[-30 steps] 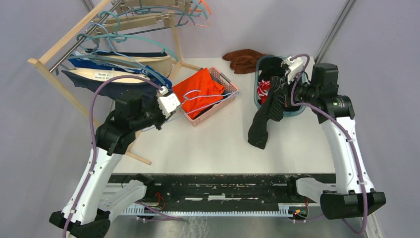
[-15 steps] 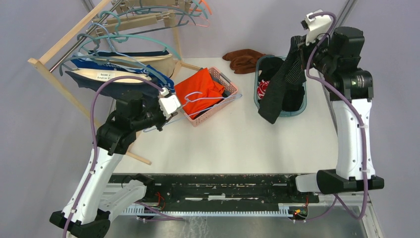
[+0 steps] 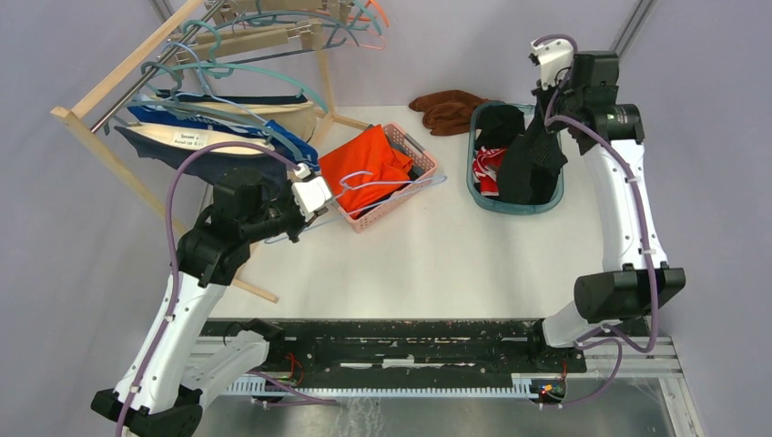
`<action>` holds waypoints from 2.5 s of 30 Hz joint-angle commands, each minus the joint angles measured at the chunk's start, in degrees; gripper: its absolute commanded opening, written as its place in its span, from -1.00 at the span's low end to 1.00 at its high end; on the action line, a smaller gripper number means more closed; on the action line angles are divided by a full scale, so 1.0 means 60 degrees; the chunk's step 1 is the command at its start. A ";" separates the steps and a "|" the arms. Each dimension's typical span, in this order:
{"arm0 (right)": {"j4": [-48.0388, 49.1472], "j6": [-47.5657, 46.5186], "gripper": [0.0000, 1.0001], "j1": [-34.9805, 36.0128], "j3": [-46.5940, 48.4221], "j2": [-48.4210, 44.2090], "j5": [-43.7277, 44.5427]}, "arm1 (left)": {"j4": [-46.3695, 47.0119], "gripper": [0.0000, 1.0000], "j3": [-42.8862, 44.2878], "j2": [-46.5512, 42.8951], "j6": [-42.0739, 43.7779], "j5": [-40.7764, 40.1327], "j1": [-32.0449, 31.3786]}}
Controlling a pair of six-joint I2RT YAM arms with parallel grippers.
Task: Remove the underwear clipped to the hanger
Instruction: Place the underwear in the bin, then adjust the hanger.
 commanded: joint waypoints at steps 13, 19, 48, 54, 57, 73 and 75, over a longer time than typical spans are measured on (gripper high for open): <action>0.0561 0.0349 -0.83 -0.0446 -0.2539 0.2614 -0.1183 | 0.0413 -0.94 -0.0111 -0.0195 0.0530 0.0588 0.0039; -0.0136 0.0575 -0.66 -0.0720 -0.2148 0.3915 -0.2073 | 0.0369 -0.94 -0.0112 -0.0207 0.0577 0.0580 0.0047; -0.2379 -0.0792 1.00 0.0542 -0.1209 -0.0399 -0.4860 | -0.0377 -0.94 0.0292 0.0002 -0.0794 -0.0044 0.0013; -0.3021 -0.1594 0.99 0.2308 -0.1495 -0.1205 -0.6063 | -0.1032 -0.94 0.0966 -0.0212 -0.1697 -0.0015 0.0012; -0.2928 -0.1398 0.97 0.2965 -0.1463 -0.1429 -0.6145 | -0.0928 -0.94 0.1213 -0.0279 -0.2437 -0.0062 0.0009; -0.2375 -0.0993 0.92 0.4740 -0.0807 -0.1670 -0.3843 | 0.0946 -0.94 0.2522 0.0904 -0.4886 -0.0146 0.0008; -0.2035 -0.0843 0.92 0.4741 -0.0885 -0.1786 -0.3825 | 0.1177 -0.94 0.2709 0.0962 -0.5257 -0.0079 0.0011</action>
